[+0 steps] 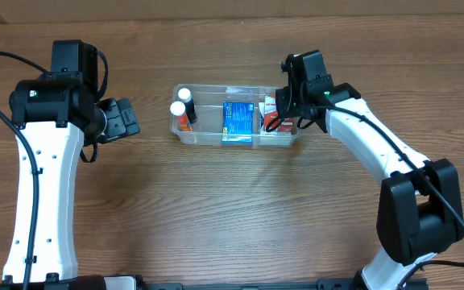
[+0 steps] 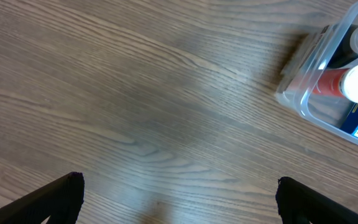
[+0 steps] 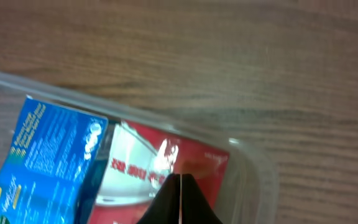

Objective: Pack container
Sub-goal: 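Release the red box and push it down into place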

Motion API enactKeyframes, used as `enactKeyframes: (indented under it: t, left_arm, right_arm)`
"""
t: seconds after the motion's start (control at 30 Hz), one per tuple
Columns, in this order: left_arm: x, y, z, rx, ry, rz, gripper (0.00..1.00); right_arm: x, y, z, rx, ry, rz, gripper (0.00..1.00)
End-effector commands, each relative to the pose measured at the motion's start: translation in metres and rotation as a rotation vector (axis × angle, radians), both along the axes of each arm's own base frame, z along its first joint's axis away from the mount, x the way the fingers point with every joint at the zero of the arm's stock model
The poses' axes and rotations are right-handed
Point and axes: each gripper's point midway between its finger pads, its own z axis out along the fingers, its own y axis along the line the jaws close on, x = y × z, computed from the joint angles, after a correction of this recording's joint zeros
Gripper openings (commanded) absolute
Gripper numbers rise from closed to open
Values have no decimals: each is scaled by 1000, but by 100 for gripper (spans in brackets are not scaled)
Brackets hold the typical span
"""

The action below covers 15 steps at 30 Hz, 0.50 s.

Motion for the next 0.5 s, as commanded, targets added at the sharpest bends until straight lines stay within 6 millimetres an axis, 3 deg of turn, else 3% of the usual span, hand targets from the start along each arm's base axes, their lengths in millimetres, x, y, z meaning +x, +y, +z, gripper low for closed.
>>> enactKeyframes:
  t: [0.0, 0.27, 0.47]
  left_arm:
    - [-2, 0, 4, -7, -10, -5, 100]
    - [-2, -3, 3, -24, -10, -10, 100]
    - [-2, -3, 3, -24, -10, -10, 100]
  right_arm:
    - [11, -3, 2, -2, -29, 0, 5]
    - [25, -8, -25, -6, -20, -20, 5]
    - [44, -9, -13, -6, -111, -40, 7]
